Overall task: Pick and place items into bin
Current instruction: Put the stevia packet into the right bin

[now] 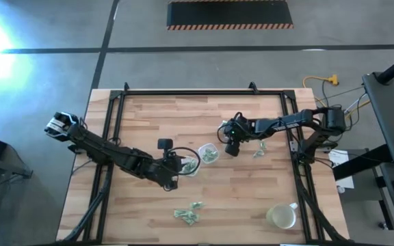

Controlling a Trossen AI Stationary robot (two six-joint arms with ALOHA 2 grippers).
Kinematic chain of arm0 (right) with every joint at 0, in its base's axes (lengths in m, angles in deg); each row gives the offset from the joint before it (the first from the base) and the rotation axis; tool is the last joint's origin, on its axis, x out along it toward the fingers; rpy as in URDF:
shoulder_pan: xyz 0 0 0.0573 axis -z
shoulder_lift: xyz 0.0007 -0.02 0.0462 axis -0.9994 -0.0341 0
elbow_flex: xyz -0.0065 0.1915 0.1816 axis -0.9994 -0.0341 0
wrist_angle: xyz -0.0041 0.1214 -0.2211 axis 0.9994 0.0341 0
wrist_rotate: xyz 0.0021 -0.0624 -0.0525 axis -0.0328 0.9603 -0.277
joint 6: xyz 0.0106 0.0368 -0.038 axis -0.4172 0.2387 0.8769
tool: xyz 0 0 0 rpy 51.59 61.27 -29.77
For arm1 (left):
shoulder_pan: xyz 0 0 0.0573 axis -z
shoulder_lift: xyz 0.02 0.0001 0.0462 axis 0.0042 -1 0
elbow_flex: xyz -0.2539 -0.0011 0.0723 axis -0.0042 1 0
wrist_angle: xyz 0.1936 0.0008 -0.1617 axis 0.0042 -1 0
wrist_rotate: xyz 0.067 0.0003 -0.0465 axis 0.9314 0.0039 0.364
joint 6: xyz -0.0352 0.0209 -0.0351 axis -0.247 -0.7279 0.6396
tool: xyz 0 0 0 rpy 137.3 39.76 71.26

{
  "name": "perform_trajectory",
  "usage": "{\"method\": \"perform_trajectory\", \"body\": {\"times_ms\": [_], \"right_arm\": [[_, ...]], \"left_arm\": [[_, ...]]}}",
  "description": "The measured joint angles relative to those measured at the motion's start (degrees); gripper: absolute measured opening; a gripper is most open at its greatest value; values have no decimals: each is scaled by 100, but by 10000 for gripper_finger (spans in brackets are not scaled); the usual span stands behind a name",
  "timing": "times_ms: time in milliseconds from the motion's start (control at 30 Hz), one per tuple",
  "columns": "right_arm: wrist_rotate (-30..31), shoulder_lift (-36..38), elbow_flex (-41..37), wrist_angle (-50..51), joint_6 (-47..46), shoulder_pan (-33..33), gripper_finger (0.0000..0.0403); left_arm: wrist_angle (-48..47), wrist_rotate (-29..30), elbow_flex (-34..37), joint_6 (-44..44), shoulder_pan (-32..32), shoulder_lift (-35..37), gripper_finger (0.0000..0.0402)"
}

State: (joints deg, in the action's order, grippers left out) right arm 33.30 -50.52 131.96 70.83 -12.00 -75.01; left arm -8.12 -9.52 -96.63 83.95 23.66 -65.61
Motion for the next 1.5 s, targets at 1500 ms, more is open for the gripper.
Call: {"method": "perform_trajectory", "body": {"times_ms": [1500], "right_arm": [[-518, 1238, 92, -197, 480, -788, 27]], "left_arm": [[15, 0, 22, 20, -4, 0, 89]]}}
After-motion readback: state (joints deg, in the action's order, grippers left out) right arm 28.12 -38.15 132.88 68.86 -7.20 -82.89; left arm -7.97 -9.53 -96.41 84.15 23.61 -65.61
